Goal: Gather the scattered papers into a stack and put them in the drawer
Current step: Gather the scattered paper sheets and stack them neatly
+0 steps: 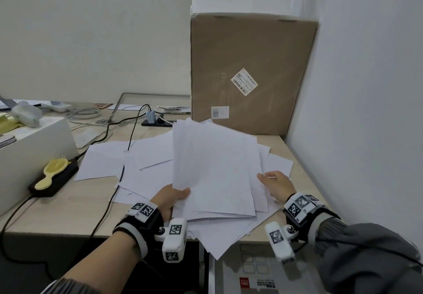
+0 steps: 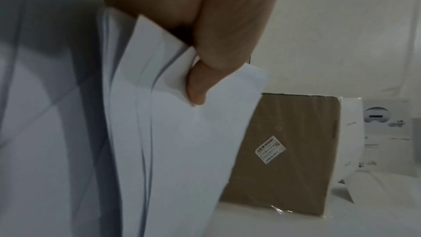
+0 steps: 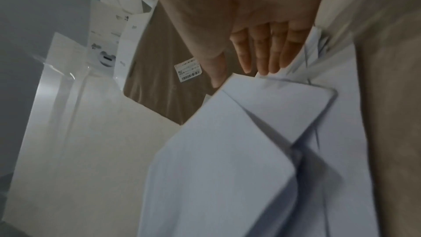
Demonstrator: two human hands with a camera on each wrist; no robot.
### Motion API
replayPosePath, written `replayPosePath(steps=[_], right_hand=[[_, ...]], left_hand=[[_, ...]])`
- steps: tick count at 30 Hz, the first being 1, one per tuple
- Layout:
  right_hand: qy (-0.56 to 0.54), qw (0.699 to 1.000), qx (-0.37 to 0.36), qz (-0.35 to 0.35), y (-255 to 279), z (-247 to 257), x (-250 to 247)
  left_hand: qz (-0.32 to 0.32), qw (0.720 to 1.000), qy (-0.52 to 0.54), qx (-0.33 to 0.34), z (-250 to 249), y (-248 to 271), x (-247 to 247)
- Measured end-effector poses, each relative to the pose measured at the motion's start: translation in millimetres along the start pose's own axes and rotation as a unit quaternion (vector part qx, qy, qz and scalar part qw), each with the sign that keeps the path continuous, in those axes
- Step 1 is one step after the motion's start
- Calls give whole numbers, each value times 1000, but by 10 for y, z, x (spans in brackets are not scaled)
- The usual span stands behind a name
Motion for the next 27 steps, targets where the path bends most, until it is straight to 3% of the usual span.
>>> replayPosePath(steps=[4, 6, 11, 15, 20, 23, 27], right_hand=[[-134, 987, 12, 82, -21, 144, -76], [-221, 963, -9, 155, 20, 339, -65], [-386, 895, -33, 223, 91, 741, -94], [-338, 923, -55, 173, 69, 814, 10], [-356, 914, -62, 181, 87, 857, 80], [-320, 926, -78, 182, 63, 826, 91], [-309, 942, -108, 78, -8, 880, 0]], left_hand=[[27, 998, 24, 47, -210, 114, 71], [45, 996, 19, 72, -347, 173, 87], [67, 991, 34, 113, -579, 215, 92], [81, 987, 41, 130, -691, 239, 139], [89, 985, 48, 139, -738, 235, 109], [97, 984, 29, 144, -740, 222, 78], [41, 978, -1, 204, -1026, 174, 25]])
Point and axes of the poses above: each hand's wrist, its own y-axis away from the middle knuckle, its own x-axis out of the palm, z = x × y, the point moved 8 cm from there along -y, towards the middle knuckle, and after that the axes turned 2 degrees about -z, right-handed, at the moved point
